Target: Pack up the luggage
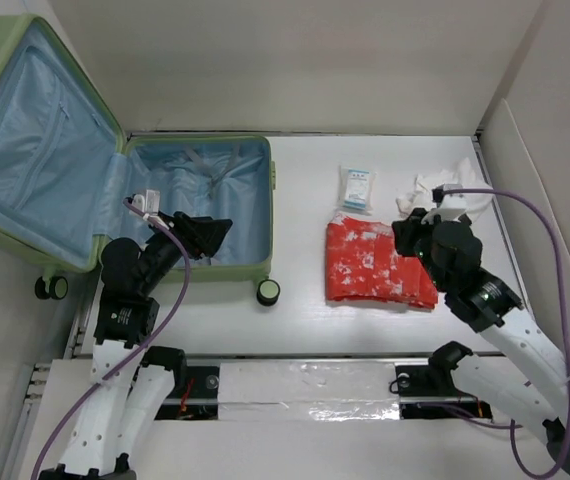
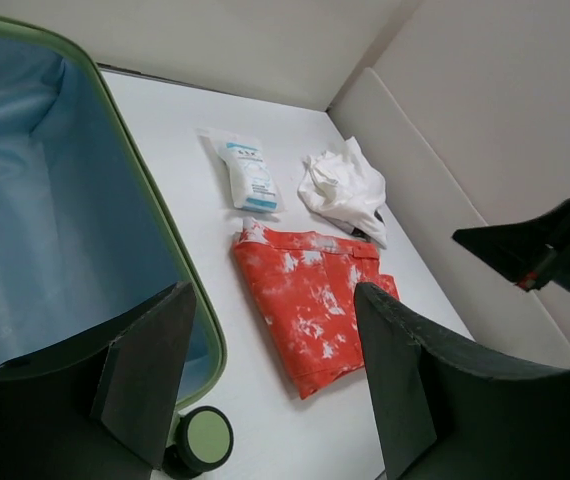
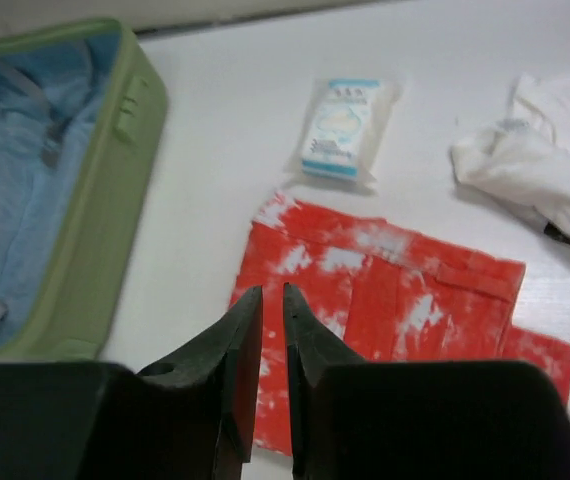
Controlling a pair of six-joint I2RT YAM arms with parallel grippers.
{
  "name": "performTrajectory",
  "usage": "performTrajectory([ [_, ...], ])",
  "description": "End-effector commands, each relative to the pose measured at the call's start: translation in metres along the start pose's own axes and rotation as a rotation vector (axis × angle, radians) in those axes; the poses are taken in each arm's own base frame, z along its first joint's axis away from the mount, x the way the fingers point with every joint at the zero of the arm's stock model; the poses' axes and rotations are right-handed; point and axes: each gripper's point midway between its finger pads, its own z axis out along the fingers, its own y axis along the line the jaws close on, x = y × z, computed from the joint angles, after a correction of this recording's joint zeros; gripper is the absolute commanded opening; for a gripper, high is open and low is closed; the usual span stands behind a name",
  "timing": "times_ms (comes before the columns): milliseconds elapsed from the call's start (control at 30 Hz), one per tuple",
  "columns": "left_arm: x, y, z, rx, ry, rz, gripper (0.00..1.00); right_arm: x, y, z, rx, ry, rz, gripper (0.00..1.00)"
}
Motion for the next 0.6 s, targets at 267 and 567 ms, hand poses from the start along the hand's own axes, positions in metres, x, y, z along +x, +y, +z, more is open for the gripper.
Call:
performTrajectory([
  [267, -0.016, -0.026, -0.001, 0.082, -0.022, 0.087, 0.36, 0.024, -0.043, 0.074, 0.075, 0.118, 0.057, 0.06],
  [567, -0.015, -0.031, -0.009, 0.083, -0.035, 0.124, 0.18, 0.034, -0.051, 0.207, 0.076, 0.247, 0.058, 0.72],
])
